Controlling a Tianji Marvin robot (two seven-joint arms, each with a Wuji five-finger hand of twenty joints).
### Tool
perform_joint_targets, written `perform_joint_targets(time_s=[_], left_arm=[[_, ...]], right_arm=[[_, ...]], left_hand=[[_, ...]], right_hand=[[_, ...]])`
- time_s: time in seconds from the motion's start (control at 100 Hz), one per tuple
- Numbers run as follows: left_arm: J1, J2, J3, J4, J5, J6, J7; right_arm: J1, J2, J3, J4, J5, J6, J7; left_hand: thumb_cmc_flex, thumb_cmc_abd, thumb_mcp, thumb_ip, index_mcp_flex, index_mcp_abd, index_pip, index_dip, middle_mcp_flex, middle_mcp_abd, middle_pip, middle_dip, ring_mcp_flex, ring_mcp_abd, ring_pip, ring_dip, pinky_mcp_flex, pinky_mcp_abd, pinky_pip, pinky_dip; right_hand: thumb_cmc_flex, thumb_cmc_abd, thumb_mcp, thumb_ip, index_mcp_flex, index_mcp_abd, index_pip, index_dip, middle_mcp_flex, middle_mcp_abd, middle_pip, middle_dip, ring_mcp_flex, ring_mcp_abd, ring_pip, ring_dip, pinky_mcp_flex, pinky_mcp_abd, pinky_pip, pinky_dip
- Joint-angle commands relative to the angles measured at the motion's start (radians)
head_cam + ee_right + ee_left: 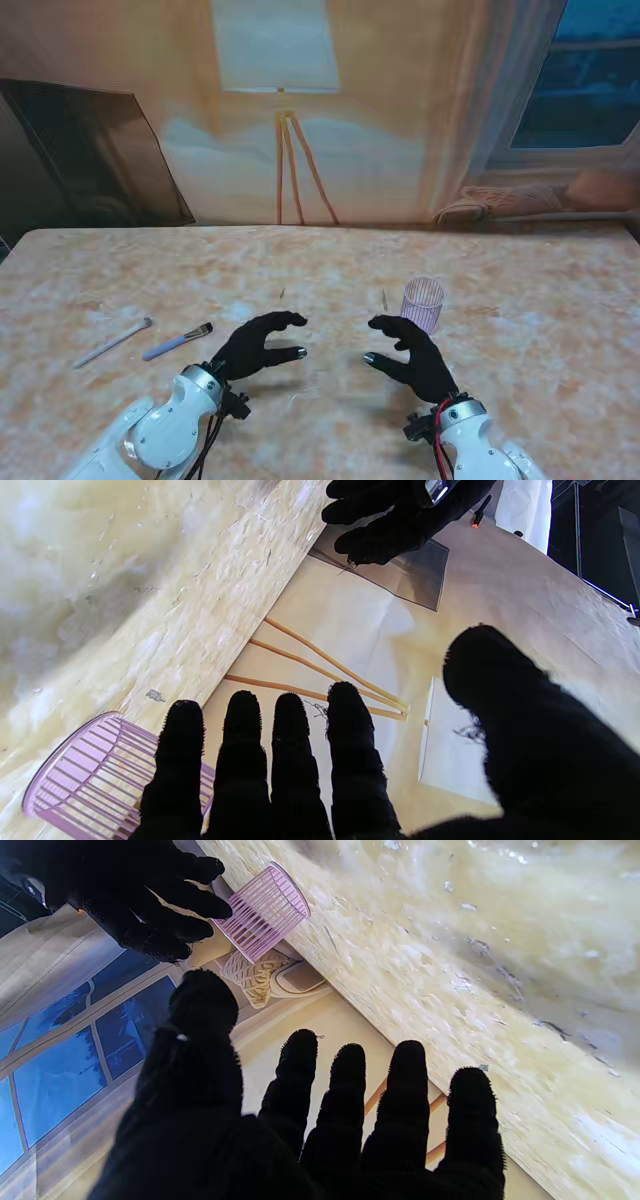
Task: Insert makeup brushes into the holder
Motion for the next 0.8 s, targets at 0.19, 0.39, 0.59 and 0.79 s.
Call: perform_joint_targets(time_s=[0.19, 0.39, 0.59, 0.79], left_arm=[[0.006, 0.000, -0.011, 0.000, 0.007, 0.004, -0.017], [0.026, 0.004, -0.032, -0.027, 0.045, 0.010, -0.012], [0.047, 0.016, -0.087, -0.076, 0.157, 0.044, -0.014], [0.086, 0.040, -0.190, -0.146, 0.331, 0.078, -0.059]], right_arm=[[0.003, -0.006, -0.014, 0.004, 0.008, 0.010, 0.019], [-0.007, -0.002, 0.001, -0.011, -0.005, 0.011, 0.024], [0.006, -0.002, 0.021, -0.005, -0.017, -0.003, 0.022], [0.022, -0.008, 0.019, 0.008, -0.017, -0.006, 0.000]], left_hand=[[0.022, 0.019, 0.002, -0.014, -0.002, -0.010, 0.015, 0.006, 0.016, -0.024, 0.009, 0.011, 0.002, -0.020, 0.014, 0.023, -0.017, -0.011, 0.011, 0.021], [0.022, 0.011, -0.003, -0.015, 0.006, -0.005, 0.011, 0.004, 0.025, -0.020, 0.010, 0.012, 0.009, -0.016, 0.025, 0.030, -0.032, 0.005, 0.017, 0.035], [0.051, -0.030, 0.033, -0.007, 0.052, 0.049, 0.037, 0.028, 0.072, 0.019, 0.056, 0.060, 0.059, 0.019, 0.107, 0.101, 0.032, 0.018, 0.172, 0.174], [0.017, -0.095, 0.189, -0.009, 0.092, 0.078, 0.064, 0.060, 0.129, 0.049, 0.109, 0.120, 0.105, 0.057, 0.206, 0.173, 0.082, 0.023, 0.287, 0.212]], right_hand=[[-0.013, 0.018, 0.011, 0.022, 0.015, 0.001, 0.001, -0.009, 0.016, -0.007, 0.007, -0.195, 0.013, -0.014, 0.006, 0.015, -0.015, -0.009, 0.016, -0.012], [-0.013, 0.018, 0.011, 0.022, 0.016, 0.001, 0.000, -0.009, 0.018, -0.007, 0.006, -0.195, 0.014, -0.015, 0.004, 0.015, -0.015, -0.008, 0.016, -0.012], [-0.015, 0.020, 0.012, 0.022, 0.019, 0.001, 0.000, -0.008, 0.018, -0.007, 0.005, -0.195, 0.015, -0.016, 0.004, 0.015, -0.015, -0.008, 0.016, -0.012], [-0.016, 0.022, 0.011, 0.022, 0.019, 0.000, -0.001, -0.008, 0.019, -0.008, 0.005, -0.195, 0.013, -0.017, 0.003, 0.015, -0.019, -0.006, 0.013, -0.012]])
